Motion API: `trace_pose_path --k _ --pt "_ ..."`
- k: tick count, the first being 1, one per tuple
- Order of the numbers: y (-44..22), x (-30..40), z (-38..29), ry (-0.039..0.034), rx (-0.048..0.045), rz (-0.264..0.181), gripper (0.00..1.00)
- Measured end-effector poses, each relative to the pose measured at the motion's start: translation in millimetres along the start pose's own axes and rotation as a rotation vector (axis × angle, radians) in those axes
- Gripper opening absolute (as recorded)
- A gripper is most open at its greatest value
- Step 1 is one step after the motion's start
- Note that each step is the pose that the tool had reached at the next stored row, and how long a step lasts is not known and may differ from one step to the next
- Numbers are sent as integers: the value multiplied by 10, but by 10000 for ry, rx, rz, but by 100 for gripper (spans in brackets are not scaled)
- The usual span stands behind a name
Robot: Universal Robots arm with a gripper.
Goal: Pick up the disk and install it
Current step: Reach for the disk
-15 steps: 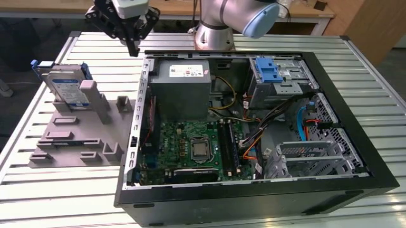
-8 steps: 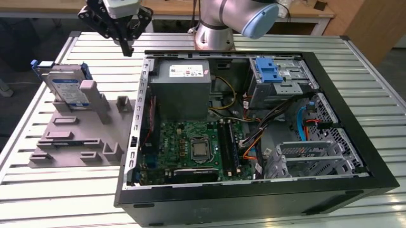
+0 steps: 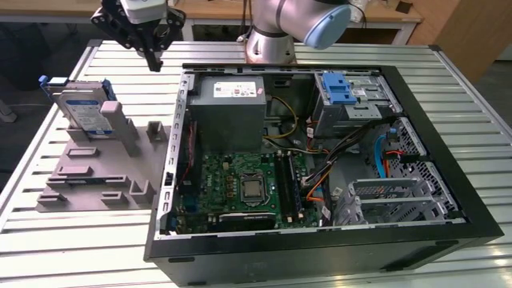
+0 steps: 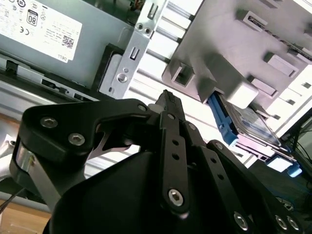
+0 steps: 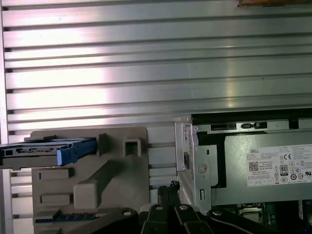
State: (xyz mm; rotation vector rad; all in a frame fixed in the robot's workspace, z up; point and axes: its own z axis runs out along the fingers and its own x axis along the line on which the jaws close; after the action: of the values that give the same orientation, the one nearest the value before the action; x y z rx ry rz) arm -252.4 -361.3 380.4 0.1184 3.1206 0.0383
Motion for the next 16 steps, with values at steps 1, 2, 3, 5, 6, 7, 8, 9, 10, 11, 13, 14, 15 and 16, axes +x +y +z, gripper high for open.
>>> trace_pose_path --k 1,2,3,5,6,7,8,9,10,11,13,14,15,16 --pt "0 25 1 0 -1 -1 12" --pt "3 53 3 -1 -1 0 12" --pt "6 79 3 -1 -1 1 12" --pt "13 128 4 -1 -1 1 12" --pt "17 152 5 0 0 0 12" --pt "20 175 6 0 -1 0 12" --pt "24 202 6 0 0 -1 12" --pt "28 228 7 0 0 -1 12" --pt "33 255 8 0 0 1 12" --pt "39 281 9 0 -1 1 12" --pt "54 334 12 0 0 0 12" --pt "63 360 13 -1 1 -1 12" --pt "74 388 14 0 1 -1 12" --pt "87 416 16 0 3 1 12"
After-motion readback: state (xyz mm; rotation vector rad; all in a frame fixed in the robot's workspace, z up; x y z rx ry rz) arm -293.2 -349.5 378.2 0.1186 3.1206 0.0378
